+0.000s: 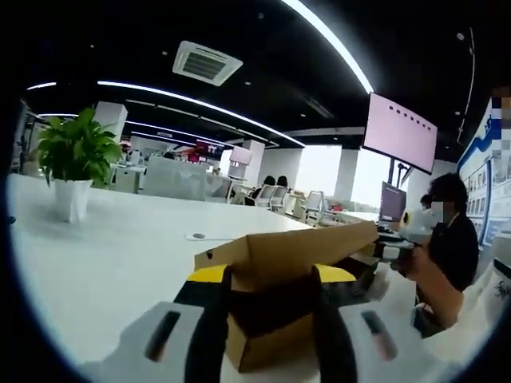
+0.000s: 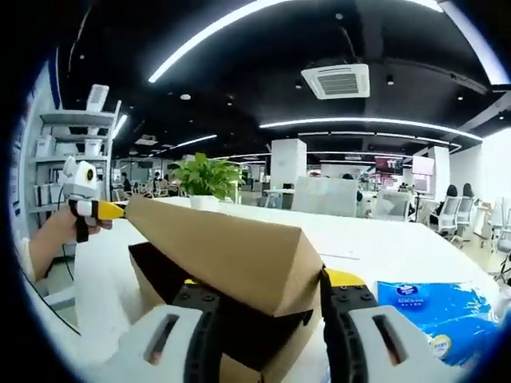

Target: Operate the shoe box by opening the lid, removing the specified soft item, and placing it in the target area until the item is outside and the box remains undamaged.

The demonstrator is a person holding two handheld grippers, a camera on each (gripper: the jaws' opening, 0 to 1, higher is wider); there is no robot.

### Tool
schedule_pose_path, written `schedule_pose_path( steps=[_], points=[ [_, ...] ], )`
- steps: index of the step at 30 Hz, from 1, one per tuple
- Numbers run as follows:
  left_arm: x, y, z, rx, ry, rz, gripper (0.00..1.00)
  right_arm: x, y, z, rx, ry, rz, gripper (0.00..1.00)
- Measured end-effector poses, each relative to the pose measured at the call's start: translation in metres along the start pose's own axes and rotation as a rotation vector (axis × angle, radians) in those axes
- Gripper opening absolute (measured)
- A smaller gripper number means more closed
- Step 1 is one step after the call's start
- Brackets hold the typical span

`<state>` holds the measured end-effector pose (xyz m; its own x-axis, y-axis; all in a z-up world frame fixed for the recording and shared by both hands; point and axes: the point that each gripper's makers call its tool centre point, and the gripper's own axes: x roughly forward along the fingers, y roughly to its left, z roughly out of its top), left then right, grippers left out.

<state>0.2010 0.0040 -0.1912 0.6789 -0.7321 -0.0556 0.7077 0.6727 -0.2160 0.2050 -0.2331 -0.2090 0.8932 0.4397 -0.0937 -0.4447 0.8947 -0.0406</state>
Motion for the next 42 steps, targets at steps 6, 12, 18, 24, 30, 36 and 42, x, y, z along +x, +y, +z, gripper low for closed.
schedule_pose_path(
  steps=[6,12,18,24,30,36,42],
  points=[
    [0.0,0.004,-0.005,0.006,0.026,0.008,0.44,0.001,0.026,0.0,0.026,0.024,0.135,0.83],
    [-0.001,0.007,-0.006,0.019,0.036,0.014,0.46,-0.001,0.026,0.001,0.057,0.019,0.155,0.86],
    [0.001,0.006,-0.011,0.036,0.054,0.017,0.44,0.0,0.018,-0.001,0.11,0.016,0.11,0.81],
    [0.004,0.006,-0.018,0.057,0.064,0.031,0.44,0.002,0.018,-0.006,0.095,0.019,0.088,0.81],
    [0.004,0.01,-0.024,0.069,0.082,0.039,0.45,0.004,0.02,-0.012,0.061,0.035,0.085,0.81],
    [0.004,0.013,-0.028,0.07,0.099,0.038,0.45,0.006,0.023,-0.015,0.034,0.052,0.083,0.81],
    [0.004,0.014,-0.024,0.075,0.081,0.052,0.43,0.007,0.022,-0.014,0.046,0.048,0.086,0.81]
  ],
)
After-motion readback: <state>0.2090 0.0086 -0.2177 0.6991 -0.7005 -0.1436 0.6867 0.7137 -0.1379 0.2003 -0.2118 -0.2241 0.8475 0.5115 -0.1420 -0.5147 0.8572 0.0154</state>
